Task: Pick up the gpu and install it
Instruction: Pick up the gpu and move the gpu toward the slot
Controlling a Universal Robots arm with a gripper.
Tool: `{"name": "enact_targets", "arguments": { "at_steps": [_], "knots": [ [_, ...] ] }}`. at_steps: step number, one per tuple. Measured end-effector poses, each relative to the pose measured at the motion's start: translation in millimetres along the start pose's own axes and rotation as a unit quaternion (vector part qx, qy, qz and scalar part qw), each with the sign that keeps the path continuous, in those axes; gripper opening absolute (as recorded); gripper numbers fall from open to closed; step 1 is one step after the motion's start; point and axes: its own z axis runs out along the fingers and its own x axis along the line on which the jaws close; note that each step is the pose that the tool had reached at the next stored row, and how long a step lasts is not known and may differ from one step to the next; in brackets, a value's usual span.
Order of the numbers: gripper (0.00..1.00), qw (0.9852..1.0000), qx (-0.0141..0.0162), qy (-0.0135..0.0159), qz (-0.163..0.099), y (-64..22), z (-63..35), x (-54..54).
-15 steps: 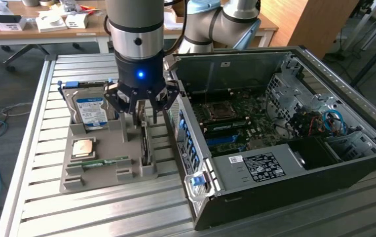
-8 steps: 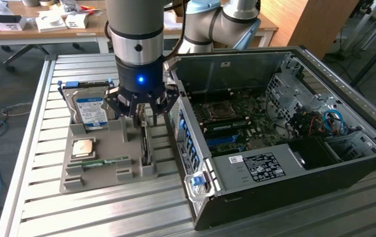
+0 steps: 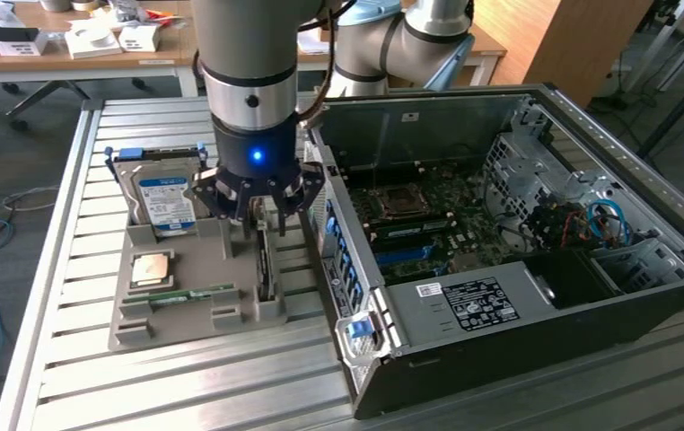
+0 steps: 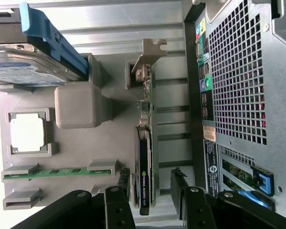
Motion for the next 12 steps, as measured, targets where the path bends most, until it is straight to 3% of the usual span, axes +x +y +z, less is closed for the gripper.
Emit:
{"name": "enact_targets", "arguments": {
  "at_steps": [7,12],
  "knots": [
    [0.47,1.0000,-0.0001,0.0000,0.000,-0.3,7.3,0.2],
    [0.47,1.0000,0.0000,0.0000,0.000,-0.3,7.5,0.2]
  ]
}}
